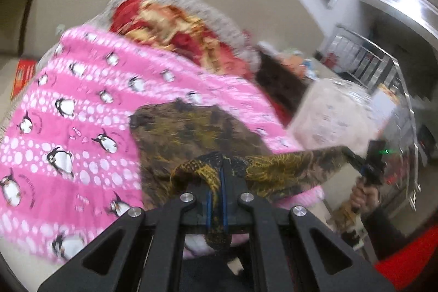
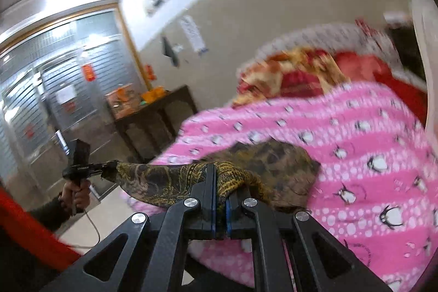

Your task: Fold small clothes

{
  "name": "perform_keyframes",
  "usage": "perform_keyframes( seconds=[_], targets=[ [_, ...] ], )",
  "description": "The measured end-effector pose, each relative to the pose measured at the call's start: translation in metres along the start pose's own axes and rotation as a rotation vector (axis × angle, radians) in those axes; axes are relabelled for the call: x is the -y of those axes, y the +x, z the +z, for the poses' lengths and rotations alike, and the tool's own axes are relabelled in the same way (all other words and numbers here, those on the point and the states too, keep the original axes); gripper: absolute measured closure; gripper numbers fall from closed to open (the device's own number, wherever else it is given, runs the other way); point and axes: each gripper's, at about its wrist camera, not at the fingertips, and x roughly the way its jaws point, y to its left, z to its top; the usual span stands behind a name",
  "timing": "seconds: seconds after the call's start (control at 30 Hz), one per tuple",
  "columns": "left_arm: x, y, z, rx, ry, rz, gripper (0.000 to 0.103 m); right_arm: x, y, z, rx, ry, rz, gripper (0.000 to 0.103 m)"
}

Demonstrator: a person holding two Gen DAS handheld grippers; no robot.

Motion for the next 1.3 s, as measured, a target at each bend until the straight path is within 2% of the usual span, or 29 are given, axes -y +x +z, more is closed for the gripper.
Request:
perform_keyframes(
  seconds=[0.13, 0.27, 0.37, 0.57, 0.7, 0.77, 0.87, 0.9, 0.97, 1.0, 1.03, 1.07, 1.1, 1.17, 1.23, 1.27, 1.3],
  targets=[
    [-0.026, 0.065, 0.038, -0.027, -0.005, 0.069, 0.098, 0.056, 0.078, 0.015, -0.047, 0.117, -0.118, 0.097],
    [-0.06, 0.135, 0.074, -0.095, -0.02, 0.121, 0.098, 0.11, 0.147, 0.024, -0.095, 0.254, -0.182, 0.097],
    [-0.086, 0.176, 0.09, -0.152, -0.044, 0.177, 0.098, 0.132, 0.191, 0.028, -0.158, 0.3, -0.251, 0.097],
    [-0.117, 0.232, 0.091, -0.23, -0.066, 0.244, 0.098, 0.156, 0.228, 0.026, -0.25, 0.339, -0.321, 0.097],
    [-0.137, 0.259, 0.083, -0.289, -0.094, 0.28, 0.089, 0.177, 0.247, 0.013, -0.32, 0.393, -0.351, 0.096],
    [-0.139, 0.261, 0.083, -0.28, -0.096, 0.274, 0.087, 0.183, 0.254, 0.005, -0.36, 0.419, -0.366, 0.096],
    [-0.138, 0.258, 0.088, -0.285, -0.09, 0.284, 0.082, 0.183, 0.25, 0.006, -0.35, 0.412, -0.363, 0.096],
    [-0.136, 0.257, 0.09, -0.286, -0.078, 0.293, 0.077, 0.184, 0.248, 0.006, -0.343, 0.422, -0.357, 0.095],
    [-0.13, 0.246, 0.093, -0.285, -0.033, 0.346, 0.063, 0.183, 0.237, 0.009, -0.317, 0.444, -0.339, 0.093],
    [-0.127, 0.241, 0.094, -0.269, -0.01, 0.388, 0.046, 0.182, 0.232, 0.011, -0.307, 0.446, -0.33, 0.089],
    [-0.124, 0.232, 0.097, -0.238, 0.016, 0.431, 0.036, 0.179, 0.225, 0.015, -0.292, 0.44, -0.324, 0.088],
    [-0.12, 0.219, 0.098, -0.197, 0.038, 0.453, 0.035, 0.173, 0.214, 0.019, -0.265, 0.418, -0.323, 0.082],
    [-0.118, 0.212, 0.099, -0.184, 0.041, 0.465, 0.035, 0.168, 0.205, 0.024, -0.249, 0.397, -0.332, 0.073],
    [-0.101, 0.196, 0.096, -0.16, 0.085, 0.485, 0.037, 0.152, 0.191, 0.033, -0.226, 0.342, -0.362, 0.064],
    [-0.076, 0.192, 0.087, -0.155, 0.128, 0.404, 0.037, 0.13, 0.187, 0.039, -0.234, 0.267, -0.374, 0.064],
    [-0.057, 0.201, 0.077, -0.19, 0.154, 0.351, 0.038, 0.117, 0.194, 0.039, -0.261, 0.239, -0.364, 0.064],
    [-0.043, 0.211, 0.068, -0.223, 0.183, 0.336, 0.039, 0.107, 0.205, 0.037, -0.308, 0.216, -0.338, 0.063]
  ],
)
